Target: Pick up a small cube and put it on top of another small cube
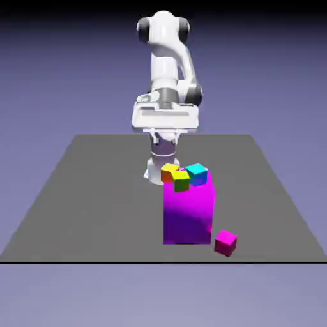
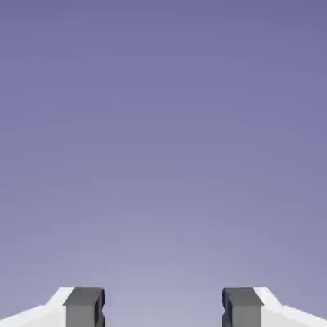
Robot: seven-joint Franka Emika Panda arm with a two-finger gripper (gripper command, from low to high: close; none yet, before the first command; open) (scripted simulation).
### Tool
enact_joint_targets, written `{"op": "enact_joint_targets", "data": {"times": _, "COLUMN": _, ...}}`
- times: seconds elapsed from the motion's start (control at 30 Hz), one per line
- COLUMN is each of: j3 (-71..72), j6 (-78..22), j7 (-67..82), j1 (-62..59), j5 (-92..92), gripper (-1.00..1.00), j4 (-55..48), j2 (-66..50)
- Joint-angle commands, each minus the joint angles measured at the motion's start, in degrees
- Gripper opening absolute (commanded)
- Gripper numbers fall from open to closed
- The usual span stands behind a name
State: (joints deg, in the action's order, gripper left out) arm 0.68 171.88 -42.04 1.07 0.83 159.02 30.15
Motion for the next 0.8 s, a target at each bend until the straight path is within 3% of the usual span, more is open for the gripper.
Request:
{"op": "enact_joint_targets", "data": {"times": 0.0, "j3": 0.57, "j6": -1.77, "j7": 0.34, "j1": 0.32, "j5": 0.69, "gripper": 0.0, "j4": -1.64, "j2": -2.08}}
{"op": "enact_joint_targets", "data": {"times": 0.77, "j3": 13.63, "j6": -42.43, "j7": 8.25, "j1": 7.58, "j5": 16.6, "gripper": 0.0, "j4": -39.33, "j2": -49.84}}
